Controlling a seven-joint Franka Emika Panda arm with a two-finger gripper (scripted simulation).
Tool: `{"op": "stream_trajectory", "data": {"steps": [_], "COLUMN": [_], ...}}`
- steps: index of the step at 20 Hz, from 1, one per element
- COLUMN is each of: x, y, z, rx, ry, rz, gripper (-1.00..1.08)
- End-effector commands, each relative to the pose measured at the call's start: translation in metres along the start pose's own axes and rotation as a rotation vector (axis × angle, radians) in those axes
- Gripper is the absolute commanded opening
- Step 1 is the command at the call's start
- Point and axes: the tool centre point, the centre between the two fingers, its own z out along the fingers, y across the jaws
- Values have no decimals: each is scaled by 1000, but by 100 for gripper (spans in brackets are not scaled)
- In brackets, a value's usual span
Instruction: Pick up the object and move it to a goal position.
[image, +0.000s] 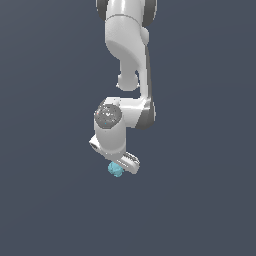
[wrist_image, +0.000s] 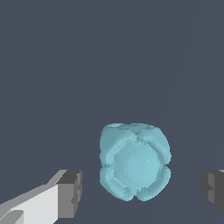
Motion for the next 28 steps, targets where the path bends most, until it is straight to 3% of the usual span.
{"op": "stream_trajectory", "data": {"steps": [1, 8, 14, 15, 28], "x": [0, -1, 1, 1, -1], "y": [0, 1, 0, 0, -1], "z": [7, 42, 48, 48, 46], "rx": [0, 0, 0, 0, 0], "ry": [-1, 0, 0, 0, 0], "rz": [1, 5, 5, 5, 5], "gripper": [100, 100, 100, -100, -100]}}
